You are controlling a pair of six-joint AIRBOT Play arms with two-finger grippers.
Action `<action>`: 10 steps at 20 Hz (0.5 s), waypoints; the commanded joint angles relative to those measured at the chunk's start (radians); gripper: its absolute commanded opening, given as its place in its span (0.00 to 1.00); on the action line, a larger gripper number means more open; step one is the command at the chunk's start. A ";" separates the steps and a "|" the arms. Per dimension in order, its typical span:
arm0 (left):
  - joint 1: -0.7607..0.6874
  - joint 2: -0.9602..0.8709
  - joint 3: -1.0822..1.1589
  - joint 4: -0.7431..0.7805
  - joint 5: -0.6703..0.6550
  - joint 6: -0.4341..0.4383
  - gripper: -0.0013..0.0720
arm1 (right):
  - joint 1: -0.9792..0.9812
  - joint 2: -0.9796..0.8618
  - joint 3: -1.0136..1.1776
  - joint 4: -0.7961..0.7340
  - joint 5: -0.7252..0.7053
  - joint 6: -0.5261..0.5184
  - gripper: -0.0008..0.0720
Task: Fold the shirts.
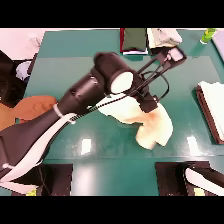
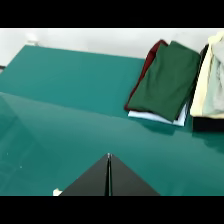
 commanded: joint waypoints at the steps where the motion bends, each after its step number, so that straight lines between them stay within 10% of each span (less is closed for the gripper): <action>1: 0.097 -0.027 0.005 0.002 -0.101 -0.050 0.84 | -0.003 0.001 -0.068 0.000 0.035 0.001 0.04; 10: 0.539 -0.016 -0.272 -0.115 -0.122 -0.168 0.84 | -0.003 0.064 -0.417 -0.034 0.027 0.001 0.04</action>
